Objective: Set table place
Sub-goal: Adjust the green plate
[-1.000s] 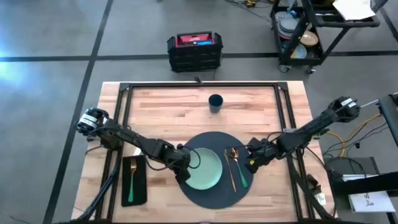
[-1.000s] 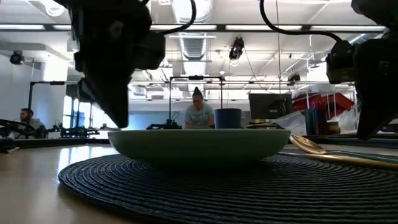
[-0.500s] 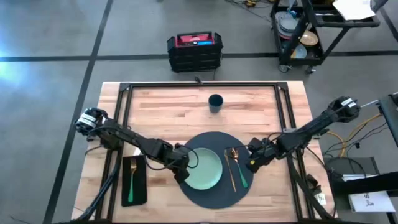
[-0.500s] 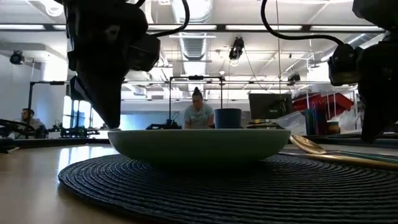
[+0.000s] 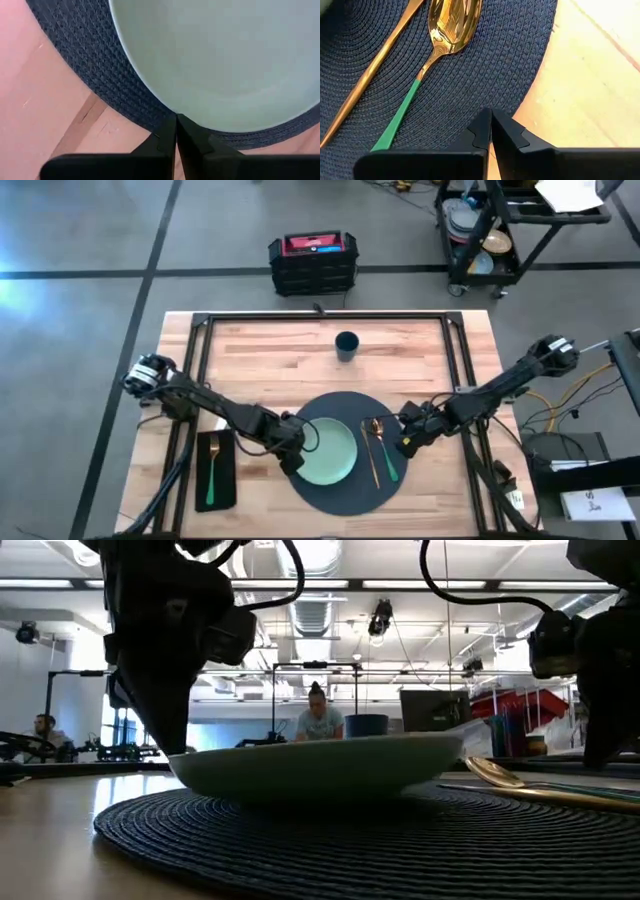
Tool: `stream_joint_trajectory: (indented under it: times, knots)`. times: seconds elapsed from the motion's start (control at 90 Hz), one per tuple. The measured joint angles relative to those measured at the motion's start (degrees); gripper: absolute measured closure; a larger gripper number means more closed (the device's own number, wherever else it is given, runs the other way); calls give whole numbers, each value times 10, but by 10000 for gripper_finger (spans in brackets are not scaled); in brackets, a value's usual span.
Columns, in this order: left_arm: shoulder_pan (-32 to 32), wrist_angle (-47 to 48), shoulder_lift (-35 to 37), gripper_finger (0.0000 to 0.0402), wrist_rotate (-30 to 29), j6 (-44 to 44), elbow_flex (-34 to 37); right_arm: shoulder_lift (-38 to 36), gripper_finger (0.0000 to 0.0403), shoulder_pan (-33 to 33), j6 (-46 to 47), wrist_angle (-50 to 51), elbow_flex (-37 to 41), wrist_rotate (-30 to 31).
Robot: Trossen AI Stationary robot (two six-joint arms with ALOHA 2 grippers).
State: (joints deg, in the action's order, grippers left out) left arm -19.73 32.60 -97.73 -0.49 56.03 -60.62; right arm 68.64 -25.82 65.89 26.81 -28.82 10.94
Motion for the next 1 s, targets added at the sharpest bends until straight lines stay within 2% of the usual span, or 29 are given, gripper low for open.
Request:
stream_joint_trajectory:
  times: [1.0]
  knots:
    - [-5, 0, 4, 402, 2, 0, -1, 0, 403, 0, -2, 0, 0, -4]
